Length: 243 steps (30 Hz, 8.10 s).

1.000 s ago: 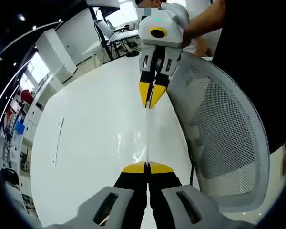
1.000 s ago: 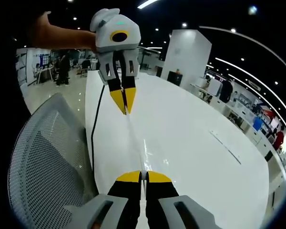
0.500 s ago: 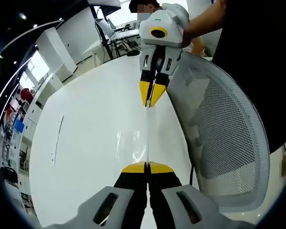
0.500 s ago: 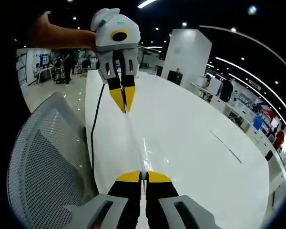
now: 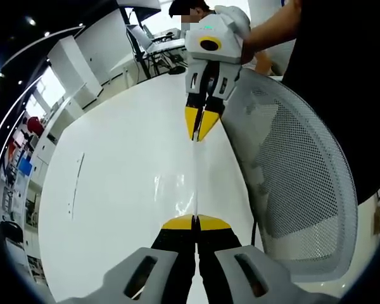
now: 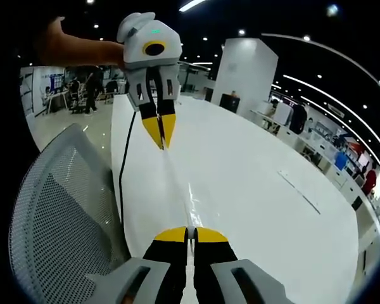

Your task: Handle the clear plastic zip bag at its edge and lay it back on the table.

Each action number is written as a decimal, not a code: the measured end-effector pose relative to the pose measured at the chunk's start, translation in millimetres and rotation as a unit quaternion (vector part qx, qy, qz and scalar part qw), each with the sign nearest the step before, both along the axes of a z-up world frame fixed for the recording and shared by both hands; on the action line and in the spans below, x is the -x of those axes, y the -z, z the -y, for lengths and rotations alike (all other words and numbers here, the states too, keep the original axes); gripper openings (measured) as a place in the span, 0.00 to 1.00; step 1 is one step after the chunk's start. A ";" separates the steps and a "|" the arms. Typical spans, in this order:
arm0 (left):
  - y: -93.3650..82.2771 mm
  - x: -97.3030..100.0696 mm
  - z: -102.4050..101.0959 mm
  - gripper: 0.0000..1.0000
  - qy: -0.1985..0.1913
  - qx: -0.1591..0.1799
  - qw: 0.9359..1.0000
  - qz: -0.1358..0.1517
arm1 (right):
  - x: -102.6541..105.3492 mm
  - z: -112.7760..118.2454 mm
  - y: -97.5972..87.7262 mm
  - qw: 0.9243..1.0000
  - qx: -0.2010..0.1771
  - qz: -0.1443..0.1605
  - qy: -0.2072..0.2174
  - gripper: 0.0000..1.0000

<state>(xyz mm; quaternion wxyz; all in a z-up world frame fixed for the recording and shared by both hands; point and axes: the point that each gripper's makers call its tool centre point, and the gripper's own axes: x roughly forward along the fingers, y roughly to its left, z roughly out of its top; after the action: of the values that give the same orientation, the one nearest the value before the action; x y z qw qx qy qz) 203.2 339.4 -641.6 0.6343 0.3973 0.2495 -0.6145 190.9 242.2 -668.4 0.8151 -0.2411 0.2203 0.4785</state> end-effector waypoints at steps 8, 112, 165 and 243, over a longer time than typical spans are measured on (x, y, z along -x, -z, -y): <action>-0.7 0.9 0.3 0.00 0.000 0.001 1.000 0.000 | 0.8 -0.5 -1.3 1.000 -0.002 0.000 0.002 0.00; -20.9 12.8 29.3 0.00 0.012 0.045 0.995 0.083 | -1.5 -8.3 -49.6 0.997 0.023 -0.023 -0.072 0.08; -26.7 8.6 34.5 0.00 -0.012 0.056 0.995 0.083 | 3.4 -8.2 -50.5 0.998 -0.002 -0.041 -0.055 0.07; -21.1 31.8 87.8 0.00 0.072 0.030 0.977 0.200 | -9.2 -12.7 -61.2 0.998 -0.013 -0.064 0.009 0.00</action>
<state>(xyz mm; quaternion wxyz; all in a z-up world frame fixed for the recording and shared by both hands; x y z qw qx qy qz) 171.4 251.5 -620.4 0.6368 0.5103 0.0694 -0.5738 200.2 254.8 -607.2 0.8069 -0.1968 0.2680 0.4882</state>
